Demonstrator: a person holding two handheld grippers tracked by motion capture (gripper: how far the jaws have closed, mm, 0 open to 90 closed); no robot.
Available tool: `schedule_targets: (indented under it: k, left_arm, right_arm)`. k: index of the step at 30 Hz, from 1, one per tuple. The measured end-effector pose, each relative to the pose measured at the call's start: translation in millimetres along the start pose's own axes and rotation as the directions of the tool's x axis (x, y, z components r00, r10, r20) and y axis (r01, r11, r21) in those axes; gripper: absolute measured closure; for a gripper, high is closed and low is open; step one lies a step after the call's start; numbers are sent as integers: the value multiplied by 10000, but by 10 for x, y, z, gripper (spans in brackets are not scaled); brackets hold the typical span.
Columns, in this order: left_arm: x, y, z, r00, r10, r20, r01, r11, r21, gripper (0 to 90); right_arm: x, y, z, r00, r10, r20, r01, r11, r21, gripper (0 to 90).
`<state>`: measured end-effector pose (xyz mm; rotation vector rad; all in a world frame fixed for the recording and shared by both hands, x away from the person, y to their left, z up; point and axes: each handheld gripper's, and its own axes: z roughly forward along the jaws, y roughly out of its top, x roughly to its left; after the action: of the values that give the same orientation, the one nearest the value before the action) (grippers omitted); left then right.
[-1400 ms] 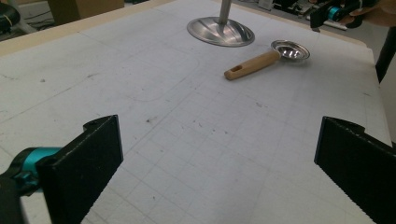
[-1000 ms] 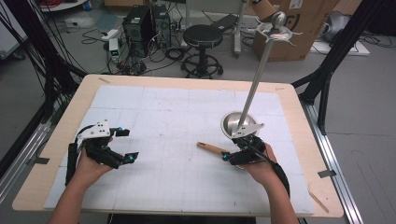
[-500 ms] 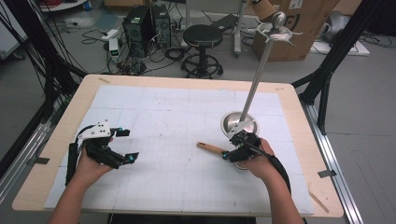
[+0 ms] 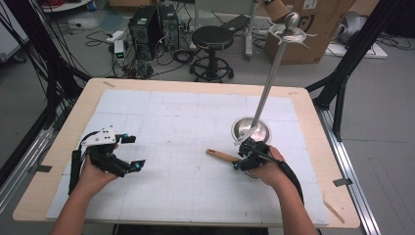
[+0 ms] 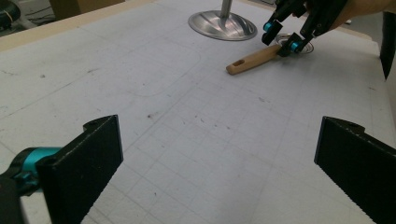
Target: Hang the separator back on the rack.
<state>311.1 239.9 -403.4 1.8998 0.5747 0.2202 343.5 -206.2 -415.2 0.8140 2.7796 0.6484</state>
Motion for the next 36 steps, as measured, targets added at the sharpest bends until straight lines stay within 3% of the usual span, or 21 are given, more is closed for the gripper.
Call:
schedule_targets:
  k: [3, 19, 26, 36]
  left_arm:
    - [0, 0, 0, 10000, -24, -4, 24, 10000, -9, 16]
    - [-6, -1, 10, 10000, 33, -10, -33, 10000, 62, 16]
    - [-3, 1, 0, 10000, 28, 39, -28, 10000, 10, 16]
    - [-7, 3, 0, 10000, 46, 23, -46, 10000, 18, 16]
  right_arm:
    - [4, 4, 28, 9999, -158, 65, 156, 9994, 298, 568]
    - [29, 55, 46, 9988, -483, 4, 481, 9952, 858, 626]
    - [55, 176, 67, 9940, -1089, 83, 1058, 9787, 1758, 655]
    - [61, 194, 70, 9954, -956, 56, 928, 9770, 1920, 678]
